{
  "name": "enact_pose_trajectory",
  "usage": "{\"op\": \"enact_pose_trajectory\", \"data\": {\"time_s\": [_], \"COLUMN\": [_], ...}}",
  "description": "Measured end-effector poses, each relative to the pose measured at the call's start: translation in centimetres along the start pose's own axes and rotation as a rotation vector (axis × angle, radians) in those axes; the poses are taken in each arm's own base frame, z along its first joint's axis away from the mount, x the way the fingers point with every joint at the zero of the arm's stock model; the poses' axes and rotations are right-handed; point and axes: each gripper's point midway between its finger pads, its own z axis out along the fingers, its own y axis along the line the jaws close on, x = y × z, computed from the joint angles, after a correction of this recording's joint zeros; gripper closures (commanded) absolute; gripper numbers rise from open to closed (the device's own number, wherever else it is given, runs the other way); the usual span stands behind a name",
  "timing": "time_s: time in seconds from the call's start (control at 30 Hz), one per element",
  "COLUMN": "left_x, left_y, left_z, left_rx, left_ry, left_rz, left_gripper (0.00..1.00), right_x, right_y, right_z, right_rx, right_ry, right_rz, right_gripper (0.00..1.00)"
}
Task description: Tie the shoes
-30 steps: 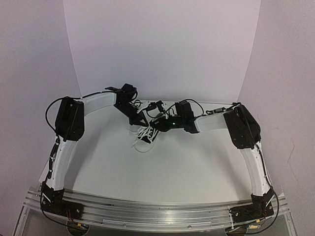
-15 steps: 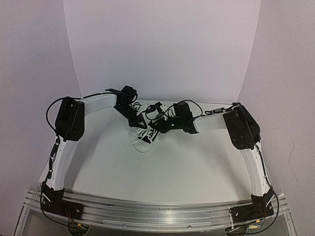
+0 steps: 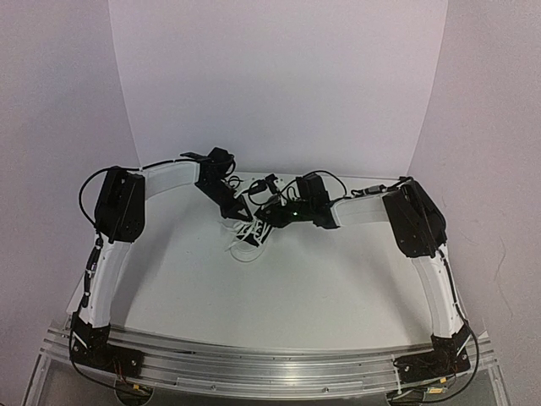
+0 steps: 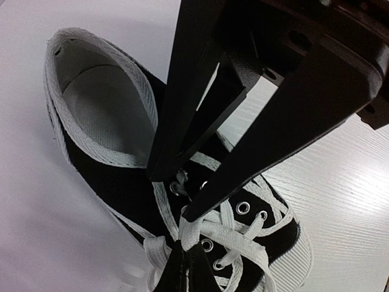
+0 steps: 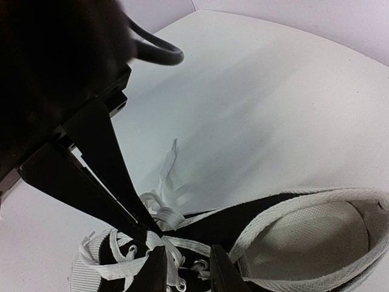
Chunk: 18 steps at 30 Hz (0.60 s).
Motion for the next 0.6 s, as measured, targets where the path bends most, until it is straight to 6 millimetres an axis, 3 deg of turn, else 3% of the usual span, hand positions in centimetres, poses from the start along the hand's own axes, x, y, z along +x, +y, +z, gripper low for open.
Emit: {"op": "enact_pose_trajectory", "data": {"time_s": [0.13,0.33,0.6], "left_x": [0.0,-0.2,0.0], "left_y": [-0.2,-0.9,-1.2], "left_z": [0.1,0.2,0.3], "left_rx": [0.01,0.045,0.077], "left_ry": [0.001,-0.017,-0.033], "left_rz": [-0.003,-0.027,-0.067], "left_gripper": [1.0,1.0,1.0], "right_x": [0.2,0.0,0.0], "right_y": [0.1,0.0,-0.2], "right_z": [0.0,0.0,0.1], "right_rx": [-0.004,0.002,0.036], "right_ry": [-0.009,-0.033,-0.045], "right_rz": [-0.005,-0.018,-0.056], "right_gripper": [0.67,0.76,0.72]}}
